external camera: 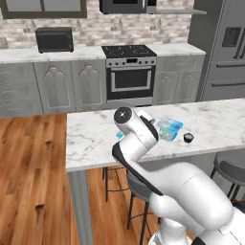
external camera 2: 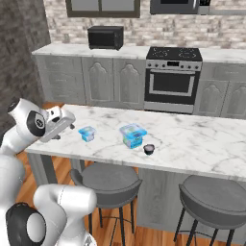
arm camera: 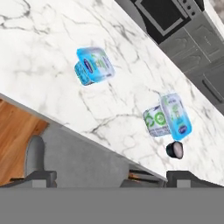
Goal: Stack the yogurt containers by placing the smaller containers on top of the larger containers.
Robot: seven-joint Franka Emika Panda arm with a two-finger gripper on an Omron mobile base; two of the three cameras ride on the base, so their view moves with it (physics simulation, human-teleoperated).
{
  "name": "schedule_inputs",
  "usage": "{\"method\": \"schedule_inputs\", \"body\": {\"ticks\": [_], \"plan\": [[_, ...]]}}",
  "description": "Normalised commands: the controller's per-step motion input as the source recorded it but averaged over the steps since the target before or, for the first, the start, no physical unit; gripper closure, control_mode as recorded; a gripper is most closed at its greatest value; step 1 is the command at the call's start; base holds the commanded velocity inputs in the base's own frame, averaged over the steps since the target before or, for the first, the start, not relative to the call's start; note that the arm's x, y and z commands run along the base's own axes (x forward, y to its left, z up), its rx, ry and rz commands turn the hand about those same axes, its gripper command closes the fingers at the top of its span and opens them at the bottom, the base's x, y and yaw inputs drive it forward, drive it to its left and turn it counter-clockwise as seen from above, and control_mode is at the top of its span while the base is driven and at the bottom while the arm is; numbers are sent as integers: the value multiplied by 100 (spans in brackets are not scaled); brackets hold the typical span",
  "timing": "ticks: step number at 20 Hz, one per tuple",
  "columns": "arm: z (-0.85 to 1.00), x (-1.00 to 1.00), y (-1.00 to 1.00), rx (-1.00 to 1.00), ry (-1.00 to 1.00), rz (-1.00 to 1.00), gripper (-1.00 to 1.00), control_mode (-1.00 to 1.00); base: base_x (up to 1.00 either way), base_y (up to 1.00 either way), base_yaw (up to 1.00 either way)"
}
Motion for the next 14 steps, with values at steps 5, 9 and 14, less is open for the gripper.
{"method": "schedule_inputs", "body": {"ticks": [5, 9, 14], "plan": [[-4, 18, 2, 0, 0, 1, -100, -100, 0, 0, 0], [-12, 22, 7, 0, 0, 2, -100, -100, 0, 0, 0], [-15, 20, 8, 0, 0, 2, -100, -100, 0, 0, 0]]}}
